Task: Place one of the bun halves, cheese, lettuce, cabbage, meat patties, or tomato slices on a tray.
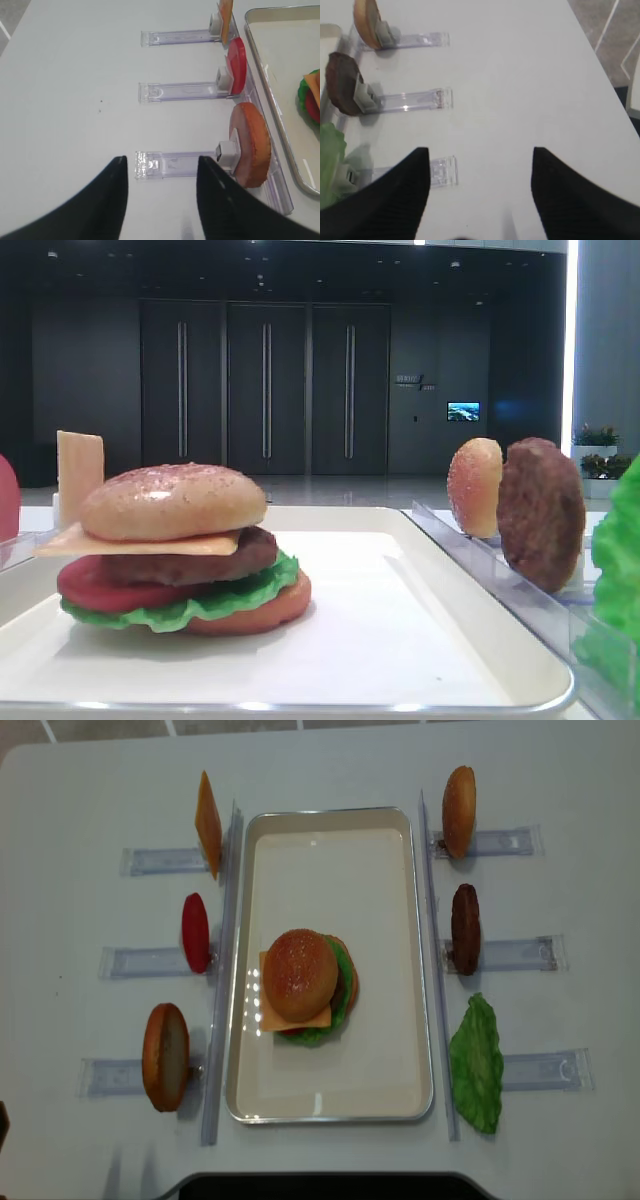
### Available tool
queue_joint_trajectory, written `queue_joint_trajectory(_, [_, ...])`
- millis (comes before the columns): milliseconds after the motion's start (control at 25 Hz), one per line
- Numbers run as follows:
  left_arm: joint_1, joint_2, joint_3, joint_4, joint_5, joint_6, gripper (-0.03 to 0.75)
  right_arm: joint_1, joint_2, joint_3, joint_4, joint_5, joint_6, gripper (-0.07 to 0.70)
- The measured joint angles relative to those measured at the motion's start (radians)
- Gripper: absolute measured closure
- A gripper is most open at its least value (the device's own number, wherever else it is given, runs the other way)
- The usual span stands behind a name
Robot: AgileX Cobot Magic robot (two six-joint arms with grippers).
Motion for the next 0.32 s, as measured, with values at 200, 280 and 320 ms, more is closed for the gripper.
queue_joint_trajectory(200, [0.000, 0.000, 0.000, 0.000, 0.000, 0.000, 0.371, 0.000, -0.024, 0.008, 0.000, 0.000, -0.016, 0.209])
queue_joint_trajectory(280, [0.000, 0.000, 0.000, 0.000, 0.000, 0.000, 0.371, 0.000, -0.024, 0.008, 0.000, 0.000, -0.016, 0.209])
queue_joint_trajectory(320, [0.000, 0.000, 0.000, 0.000, 0.000, 0.000, 0.371, 0.000, -0.025, 0.008, 0.000, 0.000, -0.016, 0.210])
